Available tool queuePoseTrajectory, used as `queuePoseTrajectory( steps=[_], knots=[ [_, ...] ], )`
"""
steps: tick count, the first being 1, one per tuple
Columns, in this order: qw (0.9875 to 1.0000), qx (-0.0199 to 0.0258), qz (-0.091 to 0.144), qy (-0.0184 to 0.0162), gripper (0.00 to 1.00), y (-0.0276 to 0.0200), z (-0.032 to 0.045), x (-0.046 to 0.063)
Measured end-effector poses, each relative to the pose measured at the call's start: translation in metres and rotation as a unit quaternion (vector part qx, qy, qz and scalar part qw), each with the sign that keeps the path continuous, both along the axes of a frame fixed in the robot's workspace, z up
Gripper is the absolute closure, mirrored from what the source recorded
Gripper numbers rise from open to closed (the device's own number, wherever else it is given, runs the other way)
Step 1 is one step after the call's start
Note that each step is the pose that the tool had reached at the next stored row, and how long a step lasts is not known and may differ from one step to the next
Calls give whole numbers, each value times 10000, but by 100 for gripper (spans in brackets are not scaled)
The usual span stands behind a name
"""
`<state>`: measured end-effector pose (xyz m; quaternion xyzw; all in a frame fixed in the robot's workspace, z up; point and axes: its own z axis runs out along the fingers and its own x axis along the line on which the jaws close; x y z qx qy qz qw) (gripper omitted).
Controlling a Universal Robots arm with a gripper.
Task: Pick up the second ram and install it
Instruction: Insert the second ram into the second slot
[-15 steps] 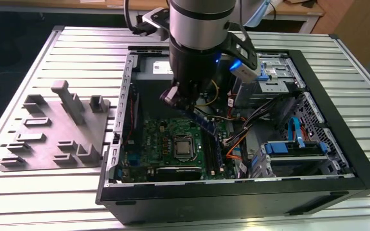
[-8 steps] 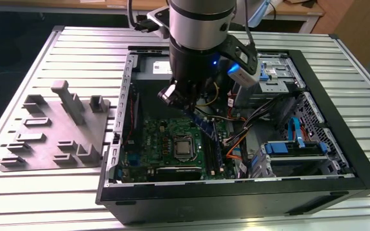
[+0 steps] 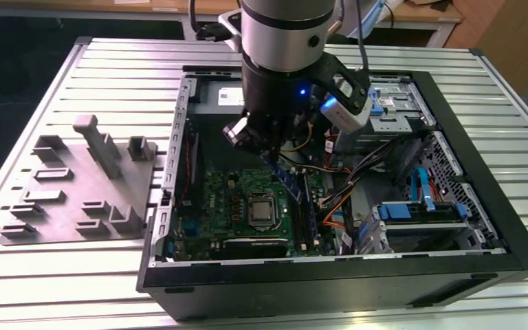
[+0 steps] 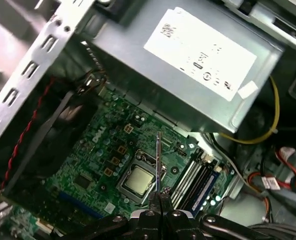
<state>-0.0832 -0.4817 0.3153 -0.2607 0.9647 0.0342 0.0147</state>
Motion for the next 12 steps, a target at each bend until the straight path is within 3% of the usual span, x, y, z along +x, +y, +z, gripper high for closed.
queuePoseTrajectory(
  steps=[6,12],
  knots=[
    [9985,0,-539,0,88,0,-3,0],
    [9941,0,-1085,0,88,0,-6,0]
  ],
)
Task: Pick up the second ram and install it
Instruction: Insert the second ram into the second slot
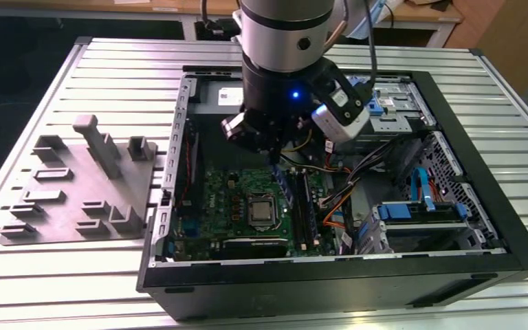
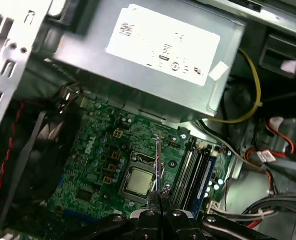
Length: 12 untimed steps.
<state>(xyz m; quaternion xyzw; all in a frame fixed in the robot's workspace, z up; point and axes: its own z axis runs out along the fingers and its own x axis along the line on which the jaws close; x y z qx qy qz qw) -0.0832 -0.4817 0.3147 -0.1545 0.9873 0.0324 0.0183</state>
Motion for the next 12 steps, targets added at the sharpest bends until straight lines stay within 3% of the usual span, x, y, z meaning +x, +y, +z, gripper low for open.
queuePoseTrajectory(
  steps=[3,6,9,12],
  knots=[
    [9996,0,-270,0,88,0,-2,0],
    [9985,1,-548,0,88,0,-4,0],
    [9967,0,-817,0,88,0,-7,0],
    [9940,0,-1090,0,88,0,-12,0]
  ],
)
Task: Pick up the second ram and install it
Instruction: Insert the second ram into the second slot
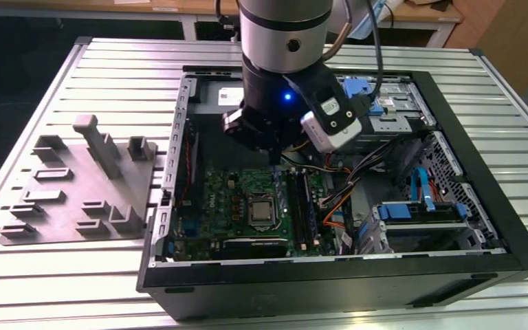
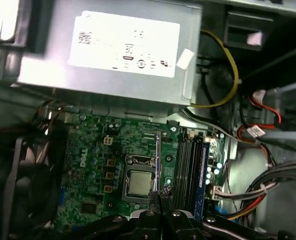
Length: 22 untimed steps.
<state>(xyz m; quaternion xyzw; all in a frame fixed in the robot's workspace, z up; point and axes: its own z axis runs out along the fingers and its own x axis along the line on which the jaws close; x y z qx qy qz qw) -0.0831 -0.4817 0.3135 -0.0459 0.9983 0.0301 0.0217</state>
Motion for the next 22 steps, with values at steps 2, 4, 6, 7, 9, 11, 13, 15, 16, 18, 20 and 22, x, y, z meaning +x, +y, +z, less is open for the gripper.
queuePoseTrajectory(
  steps=[2,4,6,7,9,11,13,15,16,18,20,22],
  knots=[
    [9998,0,-180,0,88,0,-6,0],
    [9995,0,-313,0,88,-1,-8,0],
    [9995,0,-315,0,88,-1,-8,0],
    [9995,0,-316,0,88,-1,-9,0],
    [9995,0,-316,0,88,0,-9,0],
    [9995,0,-318,0,88,0,-9,1],
    [9995,3,-318,6,88,0,-14,21],
    [9995,1,-317,16,88,0,-18,52],
    [9995,1,-317,20,88,0,-21,71],
    [9995,0,-317,32,88,0,-25,119],
    [9995,1,-317,43,88,0,-31,166],
    [9995,1,-317,53,88,0,-35,209]
  ],
)
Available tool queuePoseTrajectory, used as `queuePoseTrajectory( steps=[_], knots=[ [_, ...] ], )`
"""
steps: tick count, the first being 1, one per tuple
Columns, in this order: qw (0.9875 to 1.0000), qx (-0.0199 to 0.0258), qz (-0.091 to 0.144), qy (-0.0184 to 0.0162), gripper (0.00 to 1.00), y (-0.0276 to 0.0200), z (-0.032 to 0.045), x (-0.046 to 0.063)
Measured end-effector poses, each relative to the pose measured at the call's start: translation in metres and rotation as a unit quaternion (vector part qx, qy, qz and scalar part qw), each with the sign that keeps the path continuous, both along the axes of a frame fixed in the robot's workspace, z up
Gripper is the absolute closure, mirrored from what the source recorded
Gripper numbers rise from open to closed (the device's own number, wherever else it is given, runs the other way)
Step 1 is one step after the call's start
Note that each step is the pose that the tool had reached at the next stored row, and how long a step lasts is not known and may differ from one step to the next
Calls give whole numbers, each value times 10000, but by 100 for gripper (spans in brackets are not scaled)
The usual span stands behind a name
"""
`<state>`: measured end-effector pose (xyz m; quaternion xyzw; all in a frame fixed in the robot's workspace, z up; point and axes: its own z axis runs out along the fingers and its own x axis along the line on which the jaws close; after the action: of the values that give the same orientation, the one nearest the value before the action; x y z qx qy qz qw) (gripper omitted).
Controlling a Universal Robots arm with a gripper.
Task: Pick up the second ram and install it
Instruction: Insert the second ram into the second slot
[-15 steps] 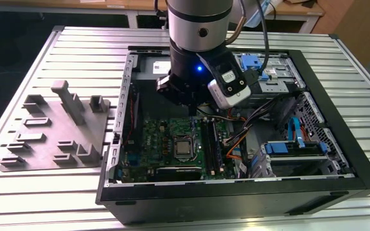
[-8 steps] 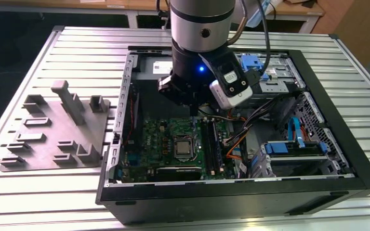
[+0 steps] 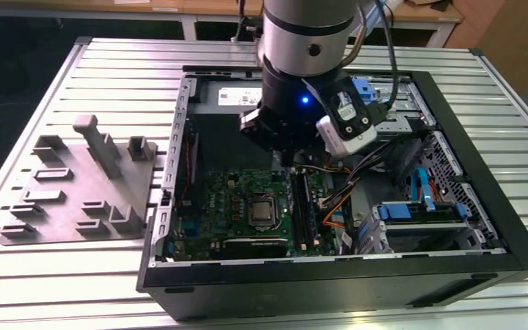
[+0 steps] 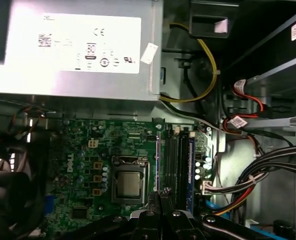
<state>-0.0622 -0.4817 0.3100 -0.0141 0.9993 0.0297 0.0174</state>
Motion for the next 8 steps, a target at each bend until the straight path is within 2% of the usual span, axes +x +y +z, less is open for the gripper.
queuePoseTrajectory(
  steps=[5,8],
  knots=[
    [10000,0,1,23,88,0,-17,104],
    [10000,0,0,27,88,0,-58,120]
  ],
)
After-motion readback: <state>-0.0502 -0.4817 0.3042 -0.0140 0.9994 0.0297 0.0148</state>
